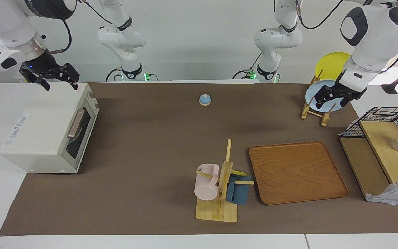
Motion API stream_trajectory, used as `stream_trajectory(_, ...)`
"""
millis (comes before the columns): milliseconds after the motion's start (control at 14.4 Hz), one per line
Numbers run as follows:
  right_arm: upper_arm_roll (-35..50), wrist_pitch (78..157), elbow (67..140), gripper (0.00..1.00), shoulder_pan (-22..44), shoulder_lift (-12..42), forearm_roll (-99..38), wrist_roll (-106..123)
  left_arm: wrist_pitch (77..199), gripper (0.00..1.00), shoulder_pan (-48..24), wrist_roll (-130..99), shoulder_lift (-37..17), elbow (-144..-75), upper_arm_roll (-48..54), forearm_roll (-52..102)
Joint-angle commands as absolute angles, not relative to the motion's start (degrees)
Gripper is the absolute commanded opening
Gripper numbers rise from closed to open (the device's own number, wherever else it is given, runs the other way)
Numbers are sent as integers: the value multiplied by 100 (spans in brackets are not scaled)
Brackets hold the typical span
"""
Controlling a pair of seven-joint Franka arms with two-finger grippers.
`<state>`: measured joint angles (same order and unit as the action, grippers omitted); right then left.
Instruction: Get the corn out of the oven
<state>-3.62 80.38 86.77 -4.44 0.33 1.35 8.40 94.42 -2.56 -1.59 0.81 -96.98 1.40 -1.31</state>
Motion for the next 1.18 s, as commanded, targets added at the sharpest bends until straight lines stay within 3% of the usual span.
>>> stream_trajectory(0, -352, 8007, 8552, 100, -475, 36, 97, 809, 9483, 100, -229, -79, 123, -9703, 149, -149)
stream_trajectory(626, -343, 8200, 8771, 99, -439, -114, 70, 809, 9475, 100, -229, -79, 123, -9703, 149, -141)
stream_trajectory(696, -334, 8505, 9059, 55, -431, -219, 79, 843, 9483, 100, -229, -70, 123, -9703, 149, -141)
stream_trajectory(835, -316, 9181, 9910, 8, -378, -509, 79, 878, 9475, 100, -229, -79, 123, -9703, 149, -141)
stream_trajectory(974, -316, 9823, 10474, 1, -360, -458, 245, 940, 9475, 100, -229, -79, 123, -9703, 149, -149)
stream_trajectory(1113, -316, 10211, 10696, 0, -343, -177, 605, 905, 9475, 100, -229, -79, 123, -9703, 149, -149)
